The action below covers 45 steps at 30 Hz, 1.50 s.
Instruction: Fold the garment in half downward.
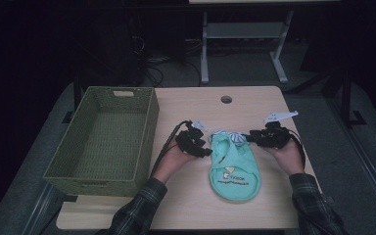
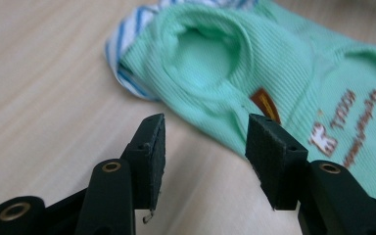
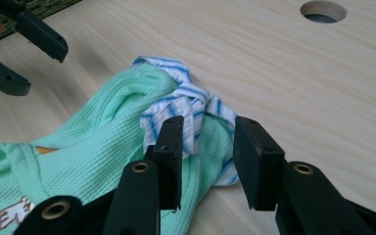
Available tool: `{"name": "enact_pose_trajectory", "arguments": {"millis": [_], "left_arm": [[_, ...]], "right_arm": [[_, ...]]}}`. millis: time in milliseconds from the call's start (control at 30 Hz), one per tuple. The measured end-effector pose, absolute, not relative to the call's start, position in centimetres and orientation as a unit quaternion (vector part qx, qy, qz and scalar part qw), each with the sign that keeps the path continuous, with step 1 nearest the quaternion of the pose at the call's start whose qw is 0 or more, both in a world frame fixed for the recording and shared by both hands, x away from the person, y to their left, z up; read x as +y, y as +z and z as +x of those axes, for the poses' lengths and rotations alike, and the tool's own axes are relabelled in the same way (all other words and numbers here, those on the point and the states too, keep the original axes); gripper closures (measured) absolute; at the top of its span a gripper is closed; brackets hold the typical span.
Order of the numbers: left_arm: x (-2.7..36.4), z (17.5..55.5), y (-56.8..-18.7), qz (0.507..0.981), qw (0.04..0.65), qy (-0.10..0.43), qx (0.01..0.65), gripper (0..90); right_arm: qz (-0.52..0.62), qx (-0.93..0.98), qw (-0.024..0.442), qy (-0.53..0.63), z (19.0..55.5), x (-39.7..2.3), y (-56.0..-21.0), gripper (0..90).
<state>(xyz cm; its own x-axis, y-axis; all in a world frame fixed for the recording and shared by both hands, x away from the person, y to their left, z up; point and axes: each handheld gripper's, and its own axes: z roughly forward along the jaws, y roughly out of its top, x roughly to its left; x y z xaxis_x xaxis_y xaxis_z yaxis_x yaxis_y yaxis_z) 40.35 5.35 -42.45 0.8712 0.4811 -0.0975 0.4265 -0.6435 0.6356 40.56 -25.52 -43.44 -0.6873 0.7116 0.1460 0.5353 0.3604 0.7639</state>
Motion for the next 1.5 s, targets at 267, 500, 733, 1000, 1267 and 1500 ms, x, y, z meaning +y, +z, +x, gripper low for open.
{"name": "enact_pose_trajectory", "arguments": {"millis": [267, 500, 733, 1000, 1267, 1500], "left_arm": [[4.8, 42.5, -42.1, 0.896, 0.348, 0.048, 0.271, 48.8], [4.5, 44.9, -42.2, 0.888, 0.353, 0.059, 0.289, 47.7], [4.0, 46.9, -42.7, 0.884, 0.355, 0.059, 0.299, 46.4], [3.4, 48.3, -44.4, 0.880, 0.355, 0.045, 0.313, 45.2], [2.8, 48.4, -45.5, 0.884, 0.345, 0.034, 0.314, 44.1], [2.2, 48.4, -46.0, 0.899, 0.321, 0.043, 0.294, 44.1]], "right_arm": [[0.384, 0.816, 0.100, 0.420, 42.1, -25.5, -43.2, 63.9], [0.384, 0.820, 0.099, 0.413, 43.3, -25.2, -43.3, 63.9], [0.381, 0.821, 0.097, 0.413, 44.3, -24.9, -43.5, 63.8], [0.390, 0.823, 0.086, 0.404, 44.8, -25.2, -44.6, 63.7], [0.388, 0.825, 0.064, 0.406, 44.6, -25.7, -46.5, 62.3], [0.386, 0.833, 0.062, 0.392, 44.4, -25.2, -47.3, 64.2]]}}
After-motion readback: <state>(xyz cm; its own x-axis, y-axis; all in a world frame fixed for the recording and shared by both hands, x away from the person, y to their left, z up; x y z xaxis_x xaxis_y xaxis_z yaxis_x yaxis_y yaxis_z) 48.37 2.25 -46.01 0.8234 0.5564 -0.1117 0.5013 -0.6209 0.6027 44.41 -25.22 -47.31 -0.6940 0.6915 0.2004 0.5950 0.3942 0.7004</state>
